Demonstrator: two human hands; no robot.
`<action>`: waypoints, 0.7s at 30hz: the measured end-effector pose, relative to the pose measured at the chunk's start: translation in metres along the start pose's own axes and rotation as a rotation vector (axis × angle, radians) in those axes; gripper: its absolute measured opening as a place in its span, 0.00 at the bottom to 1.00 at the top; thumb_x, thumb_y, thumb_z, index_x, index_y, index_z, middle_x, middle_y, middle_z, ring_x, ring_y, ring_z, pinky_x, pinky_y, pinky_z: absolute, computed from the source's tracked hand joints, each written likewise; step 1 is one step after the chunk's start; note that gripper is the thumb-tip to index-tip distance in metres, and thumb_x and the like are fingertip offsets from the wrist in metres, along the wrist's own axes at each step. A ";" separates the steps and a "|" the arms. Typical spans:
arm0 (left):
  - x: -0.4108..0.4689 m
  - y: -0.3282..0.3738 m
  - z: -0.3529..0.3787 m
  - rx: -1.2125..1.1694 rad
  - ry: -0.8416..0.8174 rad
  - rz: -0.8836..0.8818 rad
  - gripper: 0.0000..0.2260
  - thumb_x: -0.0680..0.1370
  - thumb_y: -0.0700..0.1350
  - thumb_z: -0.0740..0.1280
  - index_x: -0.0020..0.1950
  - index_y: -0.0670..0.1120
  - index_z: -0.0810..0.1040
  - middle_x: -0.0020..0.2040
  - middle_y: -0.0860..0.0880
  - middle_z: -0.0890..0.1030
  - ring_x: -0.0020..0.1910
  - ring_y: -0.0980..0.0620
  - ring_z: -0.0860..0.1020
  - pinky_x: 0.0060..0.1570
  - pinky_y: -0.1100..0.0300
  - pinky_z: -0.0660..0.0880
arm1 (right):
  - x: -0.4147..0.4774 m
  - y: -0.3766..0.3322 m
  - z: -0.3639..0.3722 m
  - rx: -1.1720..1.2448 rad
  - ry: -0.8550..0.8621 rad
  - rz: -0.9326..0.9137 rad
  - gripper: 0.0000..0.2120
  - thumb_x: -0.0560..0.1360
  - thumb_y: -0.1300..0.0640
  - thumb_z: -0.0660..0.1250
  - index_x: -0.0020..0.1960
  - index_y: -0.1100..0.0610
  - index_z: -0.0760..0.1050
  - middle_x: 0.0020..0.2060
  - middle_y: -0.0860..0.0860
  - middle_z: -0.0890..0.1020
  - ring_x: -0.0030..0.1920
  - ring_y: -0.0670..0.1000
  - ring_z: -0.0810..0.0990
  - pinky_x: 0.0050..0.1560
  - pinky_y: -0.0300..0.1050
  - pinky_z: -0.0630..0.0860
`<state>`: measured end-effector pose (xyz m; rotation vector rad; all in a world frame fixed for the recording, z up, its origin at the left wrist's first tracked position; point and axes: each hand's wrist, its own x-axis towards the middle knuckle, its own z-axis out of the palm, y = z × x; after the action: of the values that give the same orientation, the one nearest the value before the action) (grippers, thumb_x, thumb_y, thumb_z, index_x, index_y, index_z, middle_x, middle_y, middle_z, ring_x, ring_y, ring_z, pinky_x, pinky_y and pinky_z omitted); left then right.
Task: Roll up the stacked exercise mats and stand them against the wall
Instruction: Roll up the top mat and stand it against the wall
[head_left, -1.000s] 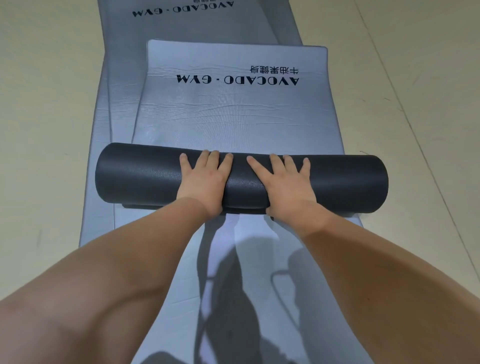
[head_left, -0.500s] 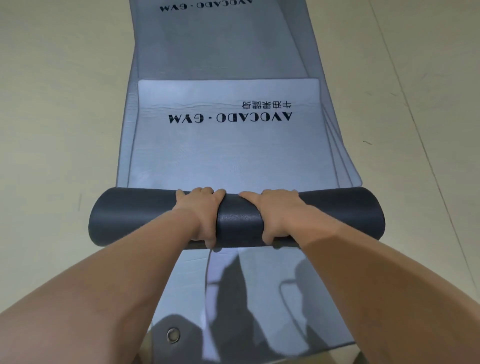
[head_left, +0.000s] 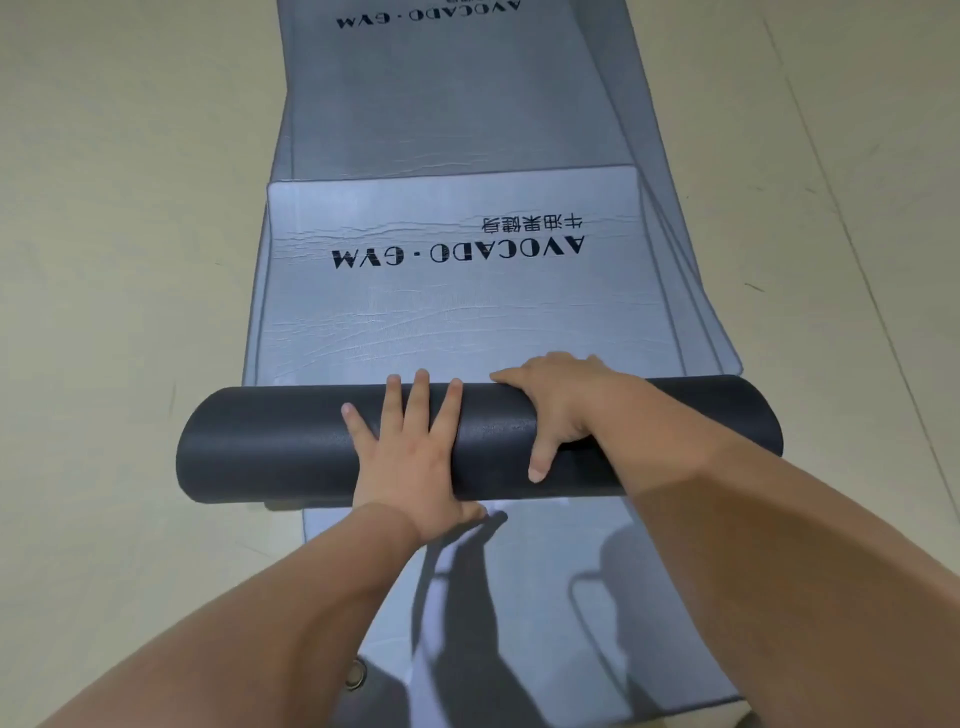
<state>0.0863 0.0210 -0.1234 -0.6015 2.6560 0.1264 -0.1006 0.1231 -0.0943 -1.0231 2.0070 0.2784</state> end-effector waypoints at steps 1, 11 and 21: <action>0.005 -0.001 -0.002 -0.011 0.004 0.001 0.62 0.60 0.81 0.63 0.82 0.54 0.35 0.83 0.46 0.40 0.81 0.38 0.37 0.71 0.23 0.42 | -0.004 0.003 0.002 -0.047 0.082 0.006 0.66 0.56 0.37 0.85 0.83 0.39 0.49 0.77 0.49 0.67 0.78 0.58 0.62 0.75 0.67 0.62; 0.082 -0.017 -0.033 -0.185 0.152 -0.048 0.43 0.71 0.77 0.33 0.83 0.58 0.39 0.84 0.50 0.41 0.83 0.44 0.40 0.76 0.30 0.41 | -0.037 0.028 0.078 -0.238 0.880 -0.041 0.43 0.77 0.28 0.58 0.84 0.45 0.50 0.84 0.60 0.50 0.83 0.66 0.48 0.77 0.76 0.44; 0.097 -0.018 -0.039 -0.167 0.210 -0.147 0.41 0.77 0.73 0.39 0.84 0.50 0.51 0.84 0.47 0.49 0.83 0.44 0.43 0.76 0.30 0.43 | -0.002 0.050 0.079 -0.212 0.633 0.200 0.71 0.63 0.35 0.81 0.79 0.38 0.24 0.82 0.53 0.32 0.81 0.66 0.32 0.74 0.79 0.34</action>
<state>-0.0005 -0.0408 -0.1279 -0.9077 2.8079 0.2569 -0.0911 0.1975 -0.1498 -1.1377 2.7064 0.3044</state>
